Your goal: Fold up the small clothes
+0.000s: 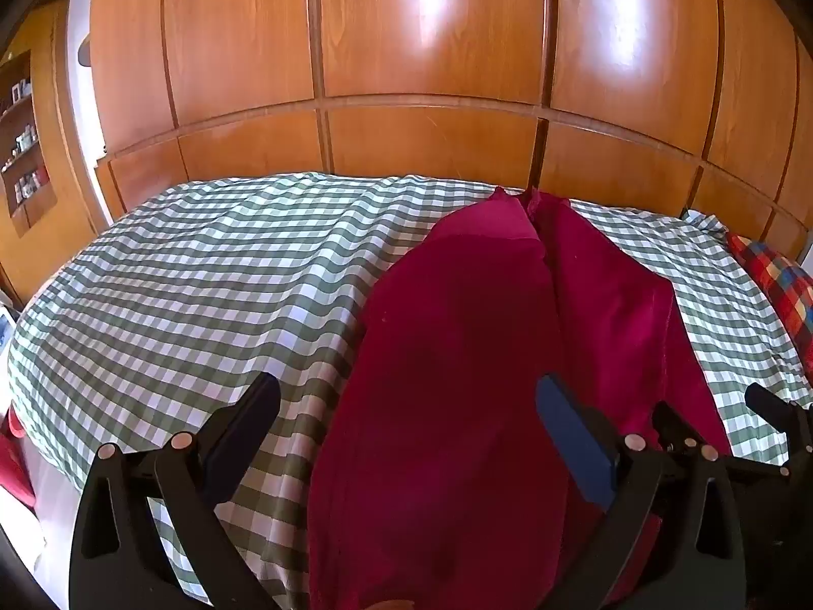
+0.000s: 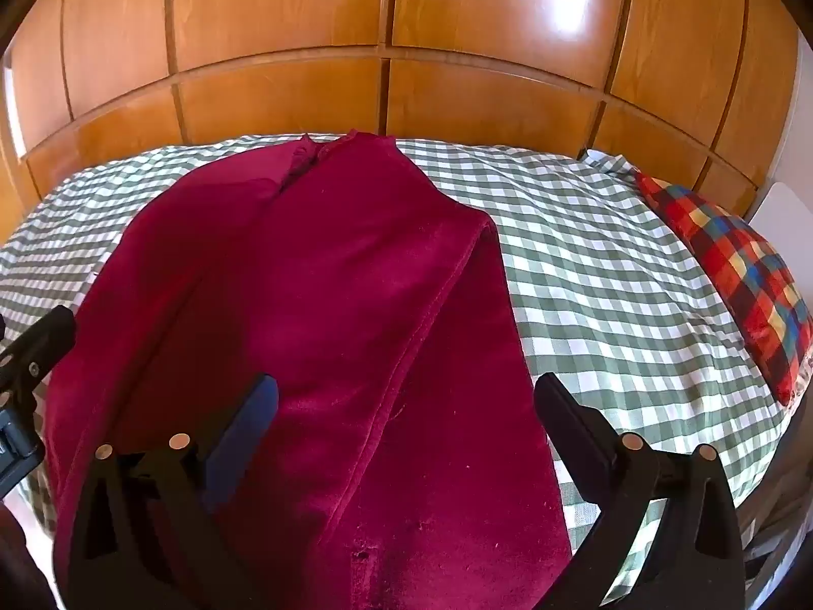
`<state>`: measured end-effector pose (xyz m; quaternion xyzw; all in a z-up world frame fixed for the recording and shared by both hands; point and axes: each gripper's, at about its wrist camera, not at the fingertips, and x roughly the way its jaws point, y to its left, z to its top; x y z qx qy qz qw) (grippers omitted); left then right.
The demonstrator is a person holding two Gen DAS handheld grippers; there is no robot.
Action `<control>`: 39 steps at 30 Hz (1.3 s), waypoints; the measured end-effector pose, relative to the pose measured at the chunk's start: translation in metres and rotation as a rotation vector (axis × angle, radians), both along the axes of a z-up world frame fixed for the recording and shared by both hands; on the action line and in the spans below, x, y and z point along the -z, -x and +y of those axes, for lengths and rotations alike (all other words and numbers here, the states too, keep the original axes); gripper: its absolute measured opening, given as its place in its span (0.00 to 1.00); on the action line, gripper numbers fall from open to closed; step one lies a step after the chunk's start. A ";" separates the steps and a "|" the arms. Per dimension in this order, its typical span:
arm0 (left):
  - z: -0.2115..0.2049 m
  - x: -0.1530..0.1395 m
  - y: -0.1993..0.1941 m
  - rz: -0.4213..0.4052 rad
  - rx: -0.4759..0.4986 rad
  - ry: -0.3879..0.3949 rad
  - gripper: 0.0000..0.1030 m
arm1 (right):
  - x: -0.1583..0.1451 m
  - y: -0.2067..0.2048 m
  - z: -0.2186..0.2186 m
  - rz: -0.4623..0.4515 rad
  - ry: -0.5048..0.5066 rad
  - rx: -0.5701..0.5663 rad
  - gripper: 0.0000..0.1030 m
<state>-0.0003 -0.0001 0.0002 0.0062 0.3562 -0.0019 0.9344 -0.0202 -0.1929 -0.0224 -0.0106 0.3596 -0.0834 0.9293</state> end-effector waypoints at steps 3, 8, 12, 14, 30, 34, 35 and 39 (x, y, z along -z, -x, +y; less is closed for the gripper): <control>0.000 0.000 0.000 0.001 -0.002 -0.001 0.98 | -0.001 0.000 0.000 -0.002 0.004 0.000 0.97; 0.001 0.001 0.001 0.005 -0.002 -0.004 0.98 | 0.000 0.002 0.000 0.000 0.004 0.002 0.97; 0.006 0.002 0.007 0.008 -0.001 0.012 0.98 | 0.002 0.004 0.002 -0.005 0.008 0.008 0.97; 0.009 0.002 0.010 0.005 0.001 0.016 0.98 | 0.000 0.005 0.000 -0.008 0.007 0.011 0.97; -0.002 0.007 0.008 0.034 0.014 -0.025 0.98 | -0.006 0.007 -0.010 -0.024 -0.010 0.013 0.97; -0.008 0.005 0.011 0.026 0.031 -0.035 0.98 | -0.007 0.009 -0.012 -0.028 -0.017 0.015 0.97; -0.009 0.005 0.011 0.024 0.036 -0.037 0.98 | -0.007 0.009 -0.013 -0.031 -0.019 0.017 0.97; -0.015 0.003 0.015 0.011 0.057 -0.052 0.98 | -0.009 0.010 -0.015 -0.034 -0.024 0.021 0.97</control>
